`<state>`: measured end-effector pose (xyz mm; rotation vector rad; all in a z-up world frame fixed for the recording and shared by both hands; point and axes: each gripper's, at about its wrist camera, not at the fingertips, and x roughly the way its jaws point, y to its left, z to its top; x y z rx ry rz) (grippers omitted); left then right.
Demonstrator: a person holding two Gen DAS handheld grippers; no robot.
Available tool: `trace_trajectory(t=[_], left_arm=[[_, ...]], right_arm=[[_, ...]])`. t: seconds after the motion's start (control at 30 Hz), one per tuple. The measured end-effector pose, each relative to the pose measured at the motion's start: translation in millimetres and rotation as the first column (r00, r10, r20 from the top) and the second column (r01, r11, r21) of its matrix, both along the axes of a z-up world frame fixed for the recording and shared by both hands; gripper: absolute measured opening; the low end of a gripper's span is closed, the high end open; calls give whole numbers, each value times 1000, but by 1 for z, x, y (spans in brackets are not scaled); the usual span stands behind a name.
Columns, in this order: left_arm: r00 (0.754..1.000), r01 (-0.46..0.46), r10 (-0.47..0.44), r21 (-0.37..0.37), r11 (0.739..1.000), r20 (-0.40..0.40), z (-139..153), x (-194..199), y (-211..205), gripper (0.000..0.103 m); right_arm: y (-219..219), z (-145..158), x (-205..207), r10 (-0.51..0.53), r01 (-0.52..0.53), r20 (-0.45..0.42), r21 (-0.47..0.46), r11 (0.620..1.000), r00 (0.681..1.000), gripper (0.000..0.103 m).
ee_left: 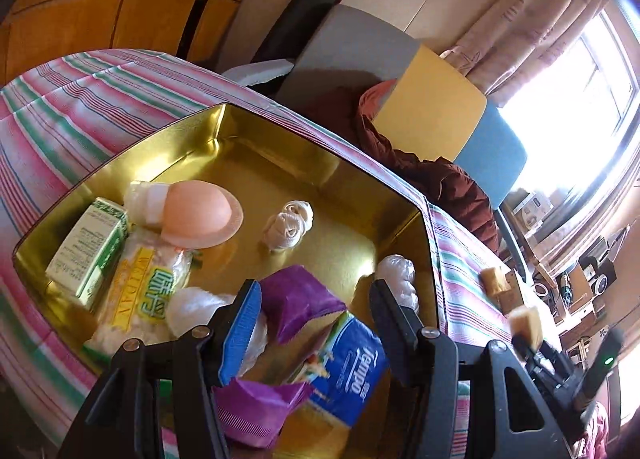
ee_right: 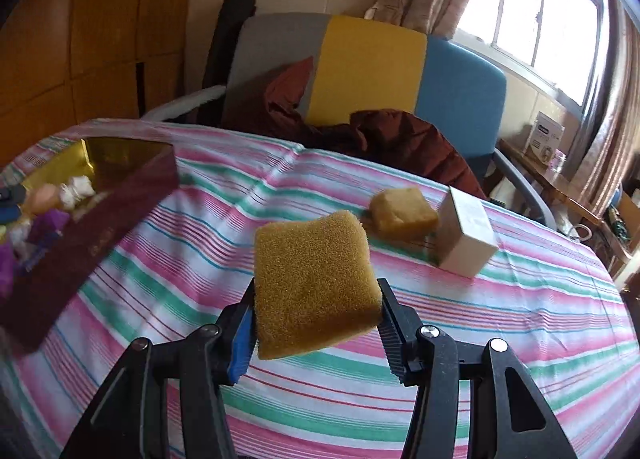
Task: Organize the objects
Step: 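Lower the yellow sponge into the gold tray and open the right gripper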
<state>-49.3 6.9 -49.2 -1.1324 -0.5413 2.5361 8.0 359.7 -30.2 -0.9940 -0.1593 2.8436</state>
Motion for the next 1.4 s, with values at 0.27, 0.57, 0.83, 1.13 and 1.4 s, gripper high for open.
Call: trace_trajectory(t=[0.27, 0.57, 0.83, 1.13, 1.4], left_arm=[[999, -40, 40, 19, 999, -10, 2, 10, -18, 57], [998, -61, 61, 6, 998, -15, 5, 17, -26, 57], [998, -61, 61, 3, 998, -10, 4, 20, -27, 57], [999, -45, 45, 0, 999, -5, 1, 22, -22, 57], [1000, 17, -17, -23, 1000, -25, 3, 30, -6, 57]], right_arm=[[-103, 32, -22, 260, -262, -70, -26, 965, 963, 54], [-178, 19, -64, 378, -378, 23, -23, 926, 925, 55], [-199, -3, -111, 370, -361, 133, -84, 929, 920, 67], [-184, 5, -84, 321, -318, 27, -79, 945, 947, 89], [-158, 10, -55, 280, -276, 15, -138, 951, 960, 89]])
